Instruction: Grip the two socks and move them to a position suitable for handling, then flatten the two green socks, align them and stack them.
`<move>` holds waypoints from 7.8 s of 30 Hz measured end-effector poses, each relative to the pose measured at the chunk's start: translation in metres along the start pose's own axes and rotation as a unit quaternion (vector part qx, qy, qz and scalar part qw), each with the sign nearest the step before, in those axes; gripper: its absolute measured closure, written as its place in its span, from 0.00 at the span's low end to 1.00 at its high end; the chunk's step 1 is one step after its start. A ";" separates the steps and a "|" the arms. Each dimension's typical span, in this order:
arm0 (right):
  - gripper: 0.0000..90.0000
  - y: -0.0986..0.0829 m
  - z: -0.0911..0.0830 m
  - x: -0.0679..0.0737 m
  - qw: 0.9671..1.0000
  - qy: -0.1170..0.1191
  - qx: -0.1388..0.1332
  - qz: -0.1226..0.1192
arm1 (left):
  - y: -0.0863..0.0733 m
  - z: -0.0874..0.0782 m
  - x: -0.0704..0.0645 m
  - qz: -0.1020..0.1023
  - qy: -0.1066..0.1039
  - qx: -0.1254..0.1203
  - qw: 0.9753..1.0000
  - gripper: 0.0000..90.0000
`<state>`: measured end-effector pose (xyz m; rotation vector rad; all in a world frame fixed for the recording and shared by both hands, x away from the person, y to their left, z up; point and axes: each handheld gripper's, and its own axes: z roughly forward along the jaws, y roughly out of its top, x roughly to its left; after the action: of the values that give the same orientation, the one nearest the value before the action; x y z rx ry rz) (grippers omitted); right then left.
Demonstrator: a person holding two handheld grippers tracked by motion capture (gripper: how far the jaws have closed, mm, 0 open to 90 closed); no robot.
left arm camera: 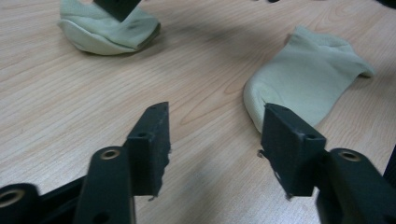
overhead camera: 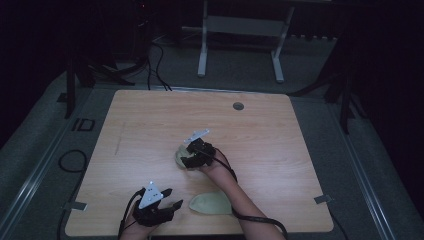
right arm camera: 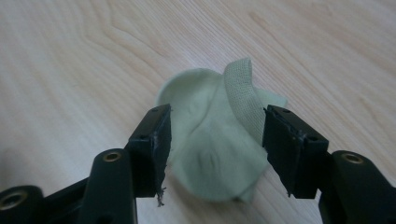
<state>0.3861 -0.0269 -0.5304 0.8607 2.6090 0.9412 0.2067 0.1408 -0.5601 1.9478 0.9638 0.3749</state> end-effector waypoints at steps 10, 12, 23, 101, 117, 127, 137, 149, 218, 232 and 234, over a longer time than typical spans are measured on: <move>0.39 0.002 0.029 0.001 0.999 -0.026 0.019 0.014 | 0.001 -0.002 0.005 -0.022 -0.018 -0.013 1.000 0.25; 0.39 0.003 0.031 0.004 0.999 -0.033 0.024 0.004 | 0.000 -0.001 0.004 -0.020 -0.011 -0.007 1.000 0.25; 0.80 -0.001 0.029 0.019 0.997 -0.054 0.020 -0.057 | -0.001 0.002 0.005 -0.025 0.002 0.011 1.000 0.25; 0.78 -0.080 -0.070 -0.041 0.999 -0.020 -0.009 0.046 | 0.067 0.083 -0.004 -0.017 0.000 0.060 0.998 0.36; 0.86 -0.091 -0.052 -0.030 1.000 -0.014 0.013 0.014 | 0.072 0.116 0.004 0.000 0.020 0.101 0.995 0.73; 0.99 -0.092 -0.057 -0.027 1.000 -0.029 -0.001 0.007 | 0.078 0.114 -0.005 0.004 0.034 0.090 0.995 0.98; 0.99 -0.086 -0.106 -0.037 0.997 -0.043 -0.055 0.035 | 0.094 0.088 0.000 0.017 0.059 0.068 0.996 0.99; 0.99 -0.117 -0.119 -0.075 0.992 -0.072 -0.040 0.095 | 0.083 0.087 0.007 0.001 0.065 0.069 0.995 0.98; 0.46 -0.117 -0.084 -0.070 1.000 -0.019 0.010 0.016 | 0.080 0.102 0.010 0.004 0.013 0.082 0.997 0.57; 0.18 -0.121 -0.121 -0.063 0.998 -0.004 -0.045 0.041 | 0.087 0.066 0.006 0.001 0.000 0.064 0.998 0.32; 0.15 -0.123 -0.127 -0.061 0.998 -0.007 -0.055 0.042 | 0.086 0.060 0.006 -0.005 -0.005 0.061 0.998 0.32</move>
<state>0.3284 -0.2043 -0.5113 0.9510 2.4991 1.0857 0.2872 0.0853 -0.5226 2.0523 1.0112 0.3058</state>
